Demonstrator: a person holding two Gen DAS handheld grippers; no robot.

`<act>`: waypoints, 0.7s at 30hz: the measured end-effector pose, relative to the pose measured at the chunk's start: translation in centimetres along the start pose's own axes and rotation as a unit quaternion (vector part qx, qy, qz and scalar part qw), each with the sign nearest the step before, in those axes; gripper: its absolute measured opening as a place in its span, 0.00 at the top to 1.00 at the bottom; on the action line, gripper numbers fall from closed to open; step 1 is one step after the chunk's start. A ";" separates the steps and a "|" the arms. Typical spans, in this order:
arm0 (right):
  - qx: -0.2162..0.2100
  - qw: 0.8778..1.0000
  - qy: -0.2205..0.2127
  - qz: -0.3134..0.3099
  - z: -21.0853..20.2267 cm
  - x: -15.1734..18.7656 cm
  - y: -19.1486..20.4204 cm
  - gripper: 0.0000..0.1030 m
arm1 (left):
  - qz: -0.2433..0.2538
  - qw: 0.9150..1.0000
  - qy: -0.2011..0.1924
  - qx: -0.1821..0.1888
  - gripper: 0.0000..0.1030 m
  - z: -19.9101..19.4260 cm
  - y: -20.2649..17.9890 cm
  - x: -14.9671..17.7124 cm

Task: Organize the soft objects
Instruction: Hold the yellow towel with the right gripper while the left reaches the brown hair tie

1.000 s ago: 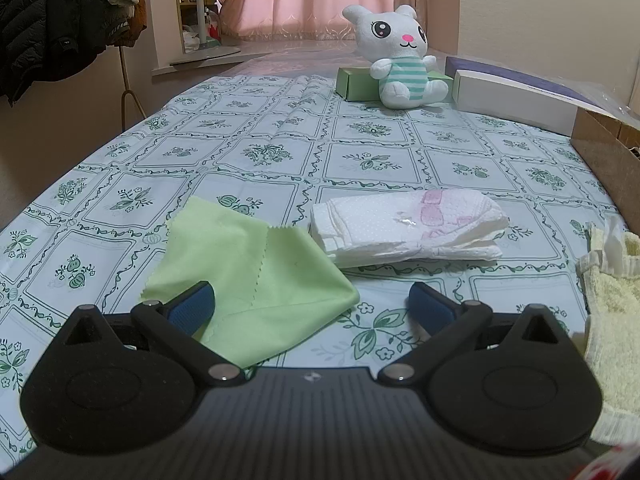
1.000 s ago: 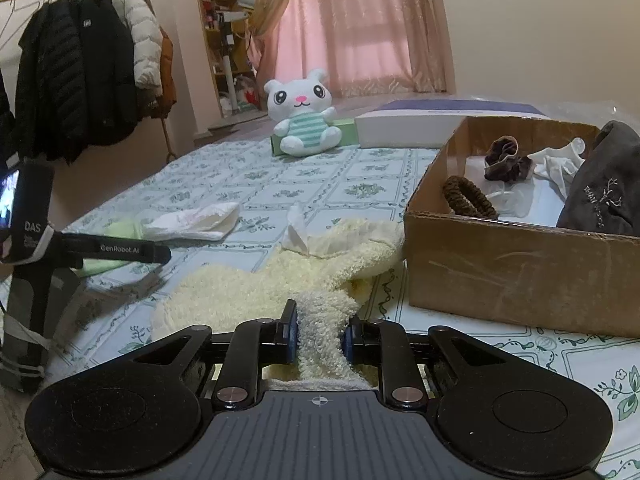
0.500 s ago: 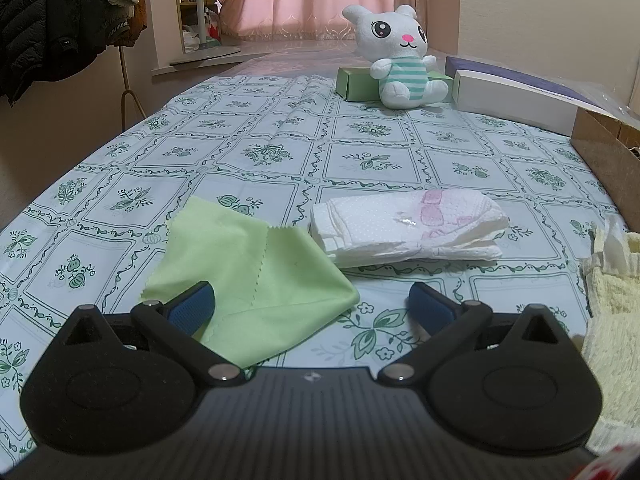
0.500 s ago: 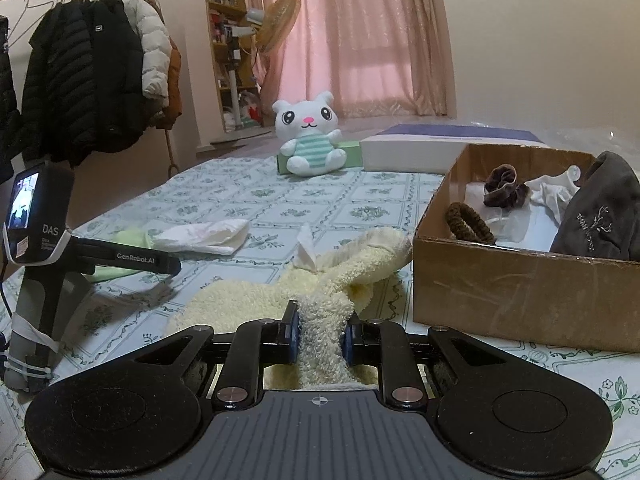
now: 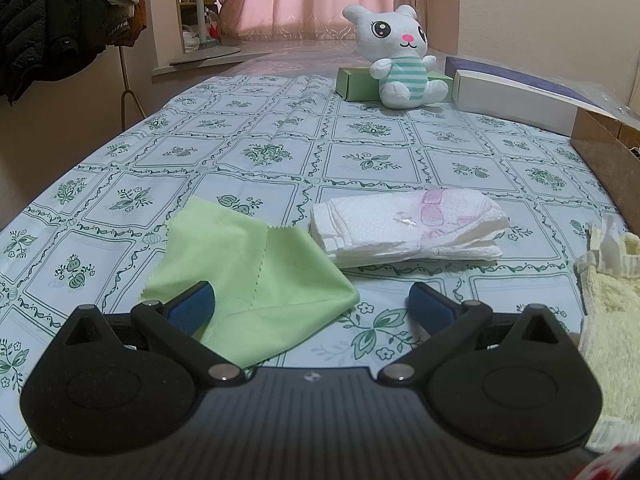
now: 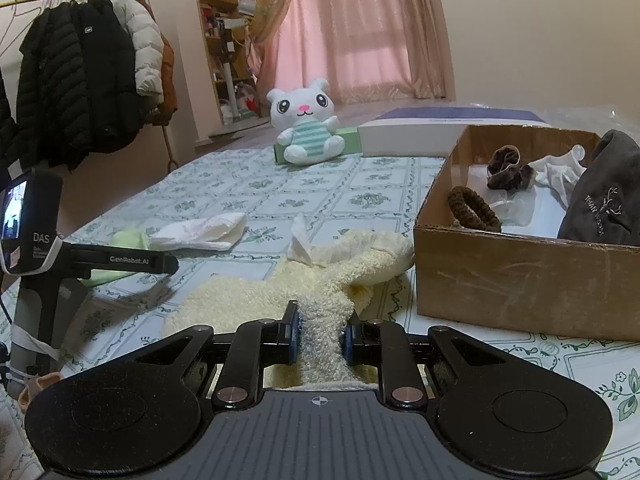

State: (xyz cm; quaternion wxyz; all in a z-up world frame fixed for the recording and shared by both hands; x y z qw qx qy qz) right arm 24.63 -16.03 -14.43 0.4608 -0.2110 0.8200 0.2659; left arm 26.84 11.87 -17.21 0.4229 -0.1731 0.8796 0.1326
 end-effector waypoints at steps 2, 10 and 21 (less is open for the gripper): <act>0.000 1.000 0.002 0.000 0.1 -0.1 0.1 0.80 | 0.000 1.000 0.000 0.000 0.00 0.0 0.0 0.0; 0.005 1.000 0.005 0.008 0.4 -1.1 0.0 0.80 | 0.000 1.000 0.000 0.000 0.00 0.0 0.0 0.0; 0.019 0.999 -0.001 0.028 0.4 -2.7 -0.2 0.80 | -0.001 1.000 0.003 0.003 0.00 0.2 0.2 -0.1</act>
Point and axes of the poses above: each gripper's, at about its wrist camera, not at the fingertips, and z roughly the way its jaws point, y to its left, x to its underside, the point moved 6 cm from there along z, roughly the way its jaws point, and after that the axes turned 4 degrees about -x, right-handed, at the moved point
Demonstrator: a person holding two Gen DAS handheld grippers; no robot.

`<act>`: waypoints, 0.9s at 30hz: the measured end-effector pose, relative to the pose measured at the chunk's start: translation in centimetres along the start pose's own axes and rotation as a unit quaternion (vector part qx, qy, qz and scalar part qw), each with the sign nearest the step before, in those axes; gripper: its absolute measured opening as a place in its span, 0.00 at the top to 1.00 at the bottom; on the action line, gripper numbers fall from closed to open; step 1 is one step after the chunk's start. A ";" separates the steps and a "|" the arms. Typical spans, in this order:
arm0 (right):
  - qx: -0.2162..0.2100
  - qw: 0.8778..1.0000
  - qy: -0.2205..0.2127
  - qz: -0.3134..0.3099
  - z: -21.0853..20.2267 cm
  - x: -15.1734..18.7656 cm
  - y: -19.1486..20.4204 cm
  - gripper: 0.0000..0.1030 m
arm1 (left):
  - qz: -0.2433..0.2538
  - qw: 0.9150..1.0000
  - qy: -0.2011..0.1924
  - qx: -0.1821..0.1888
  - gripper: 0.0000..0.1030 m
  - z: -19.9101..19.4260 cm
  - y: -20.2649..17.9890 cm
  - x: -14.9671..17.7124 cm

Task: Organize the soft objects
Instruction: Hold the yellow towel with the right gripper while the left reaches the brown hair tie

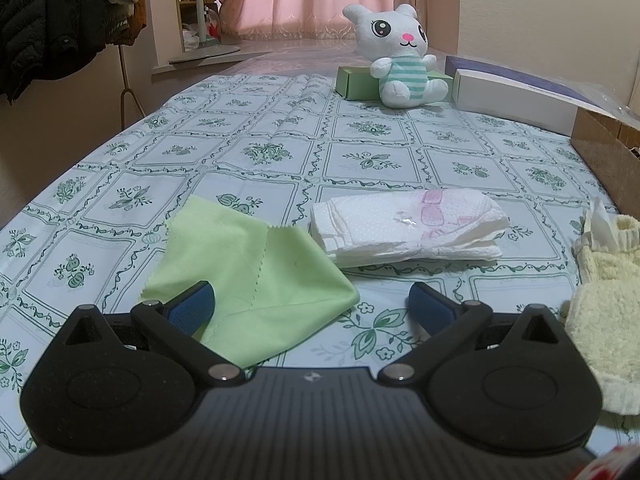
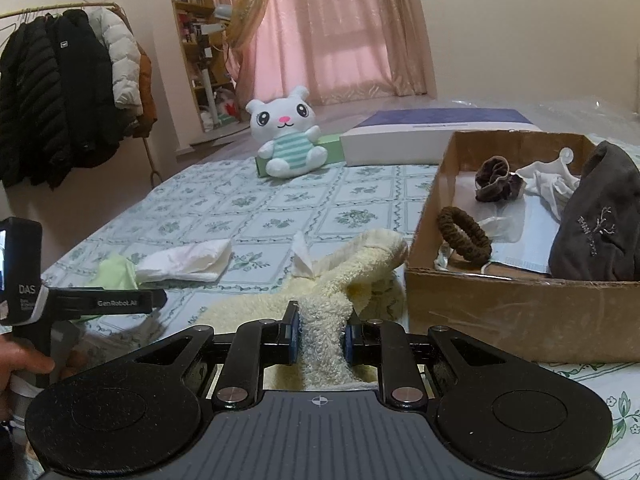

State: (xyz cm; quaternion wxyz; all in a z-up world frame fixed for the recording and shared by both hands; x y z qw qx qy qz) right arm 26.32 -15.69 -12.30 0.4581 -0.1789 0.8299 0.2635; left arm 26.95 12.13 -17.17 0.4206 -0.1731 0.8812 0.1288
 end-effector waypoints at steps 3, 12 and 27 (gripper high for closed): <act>-0.001 1.000 -0.001 -0.003 -0.5 -0.6 0.4 0.81 | 0.034 0.999 0.008 0.021 0.06 -0.2 0.2 -0.5; -0.003 1.000 -0.017 -0.007 -3.7 -2.6 2.2 0.81 | 0.144 0.986 -0.072 -0.037 0.11 -8.7 1.6 -2.3; -0.008 0.998 -0.055 0.003 -14.6 -4.2 4.5 0.81 | 0.107 0.993 -0.019 0.047 0.11 -23.0 1.9 2.1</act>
Point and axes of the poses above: each gripper's, at about its wrist camera, not at the fingertips, and z roughly the way its jaws point, y to its left, x to its underside, the point moved 6 cm from there along z, roughly the way its jaws point, and after that the axes turned 4 degrees about -x, right-handed, at the moved point
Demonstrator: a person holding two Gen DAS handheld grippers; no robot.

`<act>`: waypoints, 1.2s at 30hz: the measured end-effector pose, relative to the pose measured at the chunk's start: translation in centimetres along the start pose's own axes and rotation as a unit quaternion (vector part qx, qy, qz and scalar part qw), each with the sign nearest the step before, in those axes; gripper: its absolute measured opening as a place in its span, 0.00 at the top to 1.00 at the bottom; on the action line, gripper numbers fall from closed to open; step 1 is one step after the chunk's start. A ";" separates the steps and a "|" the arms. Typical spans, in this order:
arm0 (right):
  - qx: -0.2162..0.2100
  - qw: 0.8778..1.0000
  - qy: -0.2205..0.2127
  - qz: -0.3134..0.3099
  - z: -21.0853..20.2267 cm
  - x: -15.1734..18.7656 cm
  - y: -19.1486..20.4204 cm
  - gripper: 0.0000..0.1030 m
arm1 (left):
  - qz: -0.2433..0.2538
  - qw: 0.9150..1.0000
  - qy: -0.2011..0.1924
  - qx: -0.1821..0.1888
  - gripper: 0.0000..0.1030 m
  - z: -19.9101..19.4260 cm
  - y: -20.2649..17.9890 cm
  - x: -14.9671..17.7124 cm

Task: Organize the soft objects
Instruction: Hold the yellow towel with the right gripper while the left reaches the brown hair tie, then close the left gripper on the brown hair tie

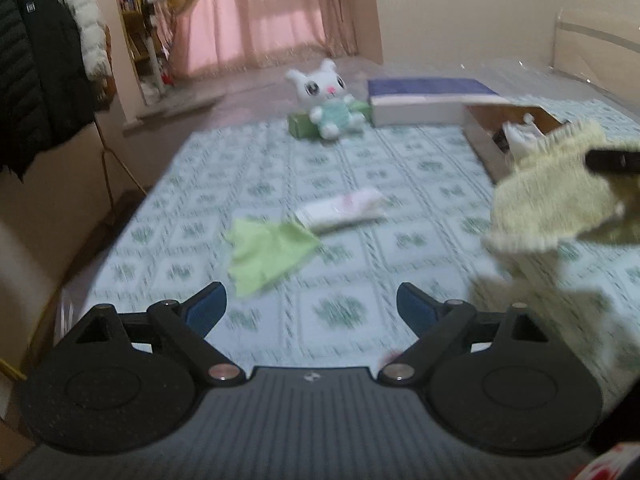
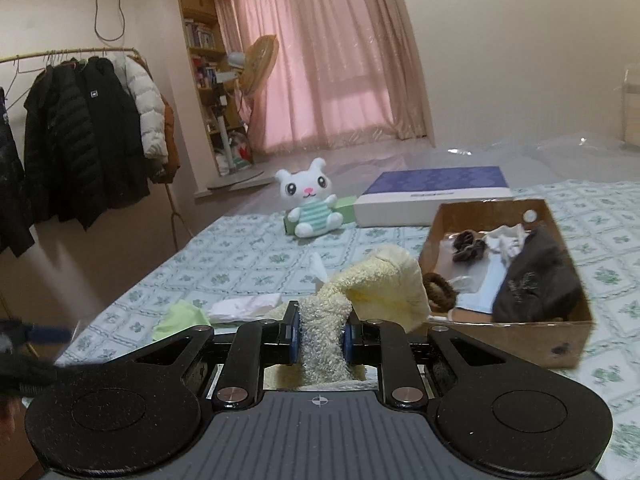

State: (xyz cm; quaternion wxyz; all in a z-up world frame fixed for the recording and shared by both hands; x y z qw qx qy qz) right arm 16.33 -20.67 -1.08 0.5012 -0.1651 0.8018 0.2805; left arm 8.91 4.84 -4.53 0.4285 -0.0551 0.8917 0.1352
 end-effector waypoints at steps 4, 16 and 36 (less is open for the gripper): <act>0.006 1.000 -0.004 0.005 -2.3 0.0 -0.1 0.81 | -0.008 0.998 0.045 0.032 0.11 -0.3 -1.3 2.6; 0.025 0.999 0.015 0.018 -4.3 1.1 -1.1 0.81 | -0.007 0.989 0.121 0.084 0.34 4.5 -4.0 6.2; 0.014 1.000 -0.012 0.003 -3.8 -2.2 -1.9 0.81 | 0.007 0.991 0.092 0.094 0.82 5.4 -4.0 2.3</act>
Point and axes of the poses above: each gripper's, at about its wrist camera, not at the fingertips, and z roughly the way its jaws point, y to its left, x to its underside, the point moved 6 cm from there along z, roughly the way its jaws point, and after that the axes turned 4 degrees about -x, right-handed, at the moved point
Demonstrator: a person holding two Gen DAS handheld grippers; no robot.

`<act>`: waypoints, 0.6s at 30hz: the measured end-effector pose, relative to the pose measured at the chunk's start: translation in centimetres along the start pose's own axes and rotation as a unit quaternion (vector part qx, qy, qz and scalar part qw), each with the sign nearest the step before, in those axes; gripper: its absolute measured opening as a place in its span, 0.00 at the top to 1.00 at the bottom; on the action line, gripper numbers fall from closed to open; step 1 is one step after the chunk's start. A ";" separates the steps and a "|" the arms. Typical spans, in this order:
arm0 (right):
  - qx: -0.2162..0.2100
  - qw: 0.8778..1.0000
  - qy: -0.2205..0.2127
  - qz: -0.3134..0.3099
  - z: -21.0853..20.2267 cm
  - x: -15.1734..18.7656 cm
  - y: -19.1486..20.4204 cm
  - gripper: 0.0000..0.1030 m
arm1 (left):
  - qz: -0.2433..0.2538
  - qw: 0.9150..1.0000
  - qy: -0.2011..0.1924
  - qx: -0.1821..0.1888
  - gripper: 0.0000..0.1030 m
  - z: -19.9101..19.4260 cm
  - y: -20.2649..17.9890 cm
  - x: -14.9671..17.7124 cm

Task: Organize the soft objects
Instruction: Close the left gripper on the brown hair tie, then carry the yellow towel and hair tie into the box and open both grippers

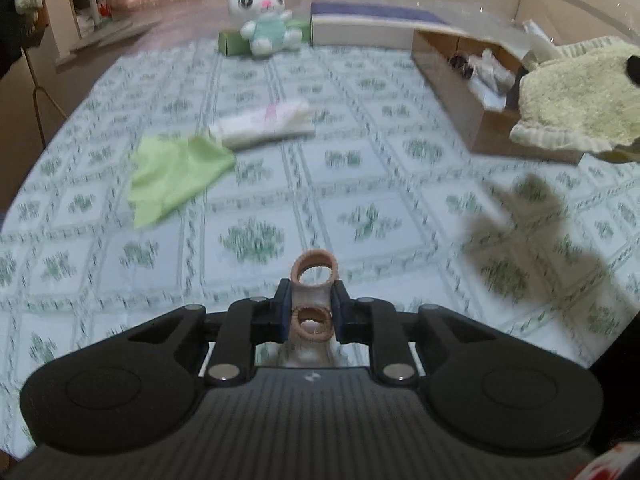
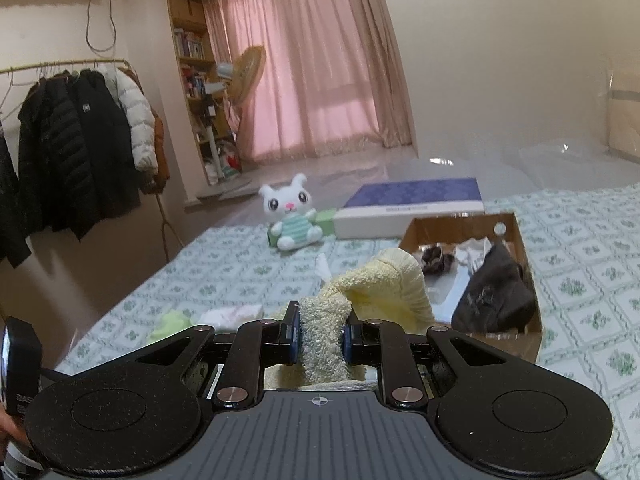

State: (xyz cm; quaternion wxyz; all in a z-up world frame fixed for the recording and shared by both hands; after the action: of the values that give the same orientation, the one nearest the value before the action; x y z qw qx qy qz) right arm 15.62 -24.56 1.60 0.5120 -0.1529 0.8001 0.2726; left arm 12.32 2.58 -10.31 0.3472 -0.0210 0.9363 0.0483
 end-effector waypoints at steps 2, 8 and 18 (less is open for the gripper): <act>0.003 1.000 -0.008 -0.002 0.0 -0.7 -0.4 0.81 | 0.005 1.000 -0.016 -0.001 0.82 -0.6 -0.2 -1.5; 0.023 0.999 -0.029 -0.002 0.2 -2.8 -3.1 0.81 | 0.018 0.997 -0.069 0.023 0.82 -1.5 -2.1 -7.7; 0.069 0.996 -0.051 -0.009 2.8 -6.3 -10.0 0.81 | 0.027 0.987 -0.116 0.104 0.82 1.3 -10.8 -19.0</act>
State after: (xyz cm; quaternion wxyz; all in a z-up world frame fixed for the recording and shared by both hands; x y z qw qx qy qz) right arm 25.65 -31.15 3.61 0.5636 -0.1108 0.7886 0.2196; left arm 28.37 -7.93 0.24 0.4523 0.0466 0.8898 -0.0382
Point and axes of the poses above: each gripper's, at about its wrist camera, not at the fingertips, and z roughly the way its jaws point, y to its left, x to its underside, the point moved 6 cm from there along z, roughly the way its jaws point, and after that the axes turned 4 degrees about -x, right-handed, at the moved point
